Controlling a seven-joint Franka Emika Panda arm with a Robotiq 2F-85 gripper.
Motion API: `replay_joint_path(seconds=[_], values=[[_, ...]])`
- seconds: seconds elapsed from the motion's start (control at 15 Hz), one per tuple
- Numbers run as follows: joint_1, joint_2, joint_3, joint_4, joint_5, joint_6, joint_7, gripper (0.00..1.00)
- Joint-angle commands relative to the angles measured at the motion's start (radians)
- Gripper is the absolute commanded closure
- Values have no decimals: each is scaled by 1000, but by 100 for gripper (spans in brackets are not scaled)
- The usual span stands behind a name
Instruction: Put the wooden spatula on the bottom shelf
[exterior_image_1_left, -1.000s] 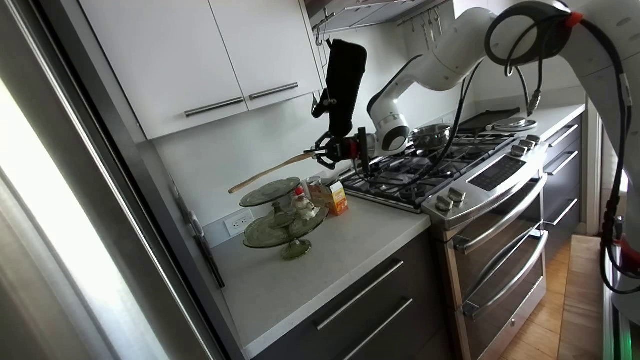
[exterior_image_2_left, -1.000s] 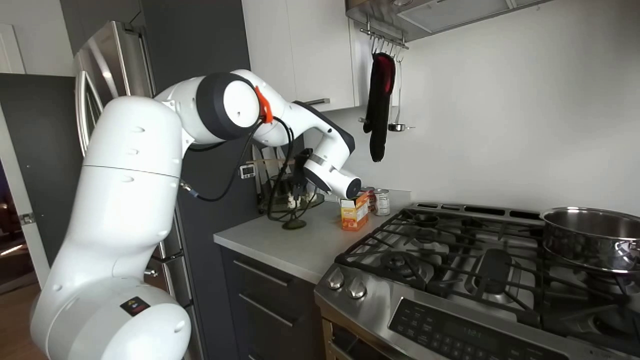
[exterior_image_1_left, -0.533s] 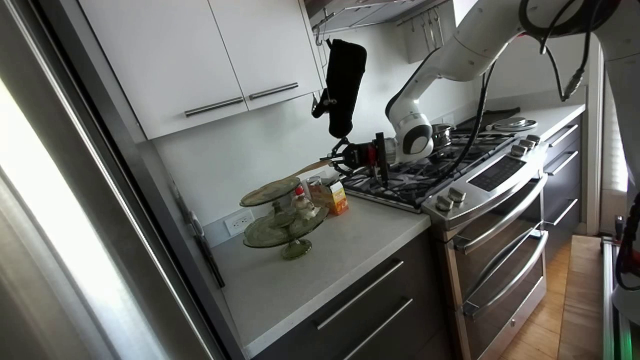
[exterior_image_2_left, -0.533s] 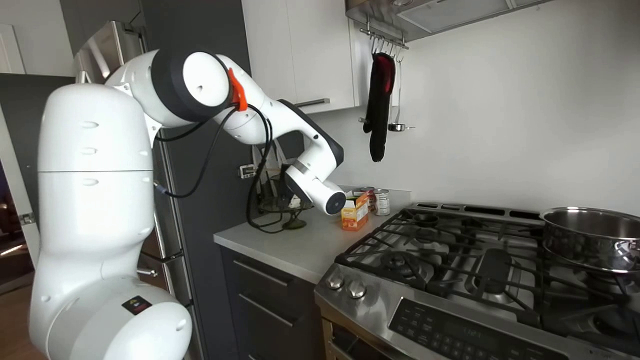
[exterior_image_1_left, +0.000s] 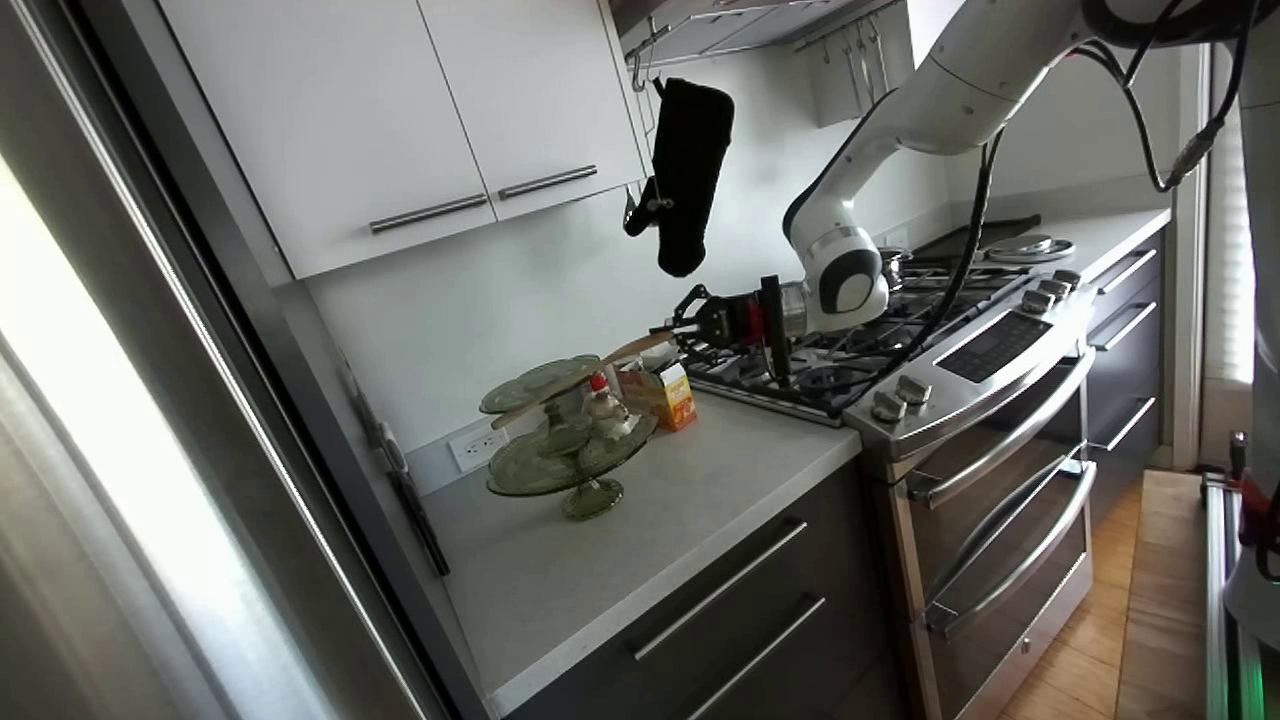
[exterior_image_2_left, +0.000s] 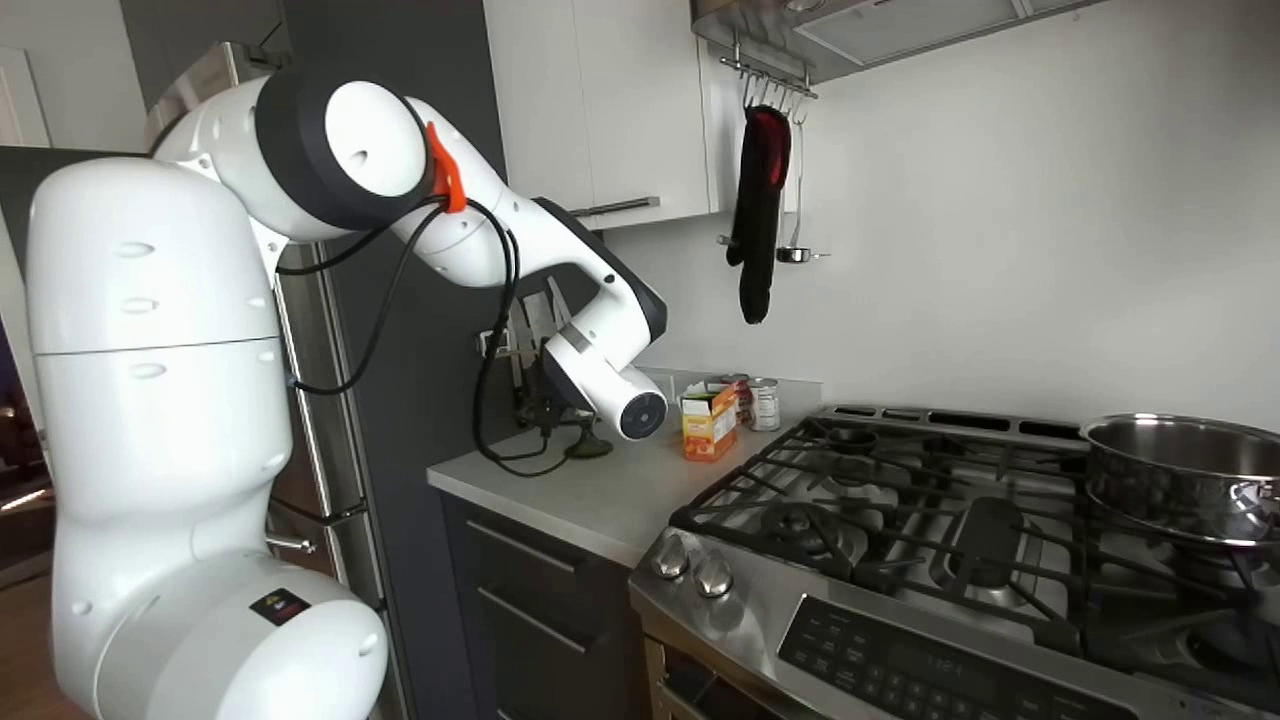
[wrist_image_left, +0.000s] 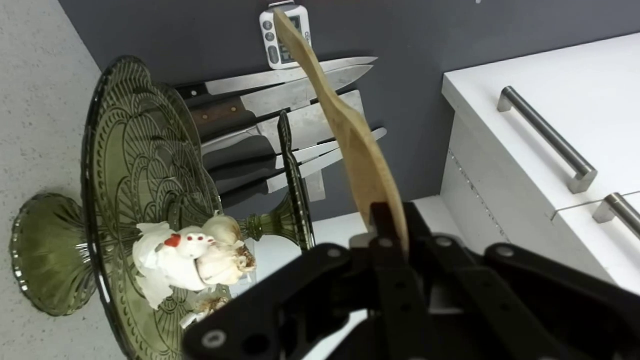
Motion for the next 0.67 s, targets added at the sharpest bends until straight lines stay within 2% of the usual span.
replay_joint_path(seconds=[0.0, 0.6], values=[[7, 7, 3, 8, 7, 15, -4, 98], [72, 76, 57, -16, 195, 38, -35, 98]])
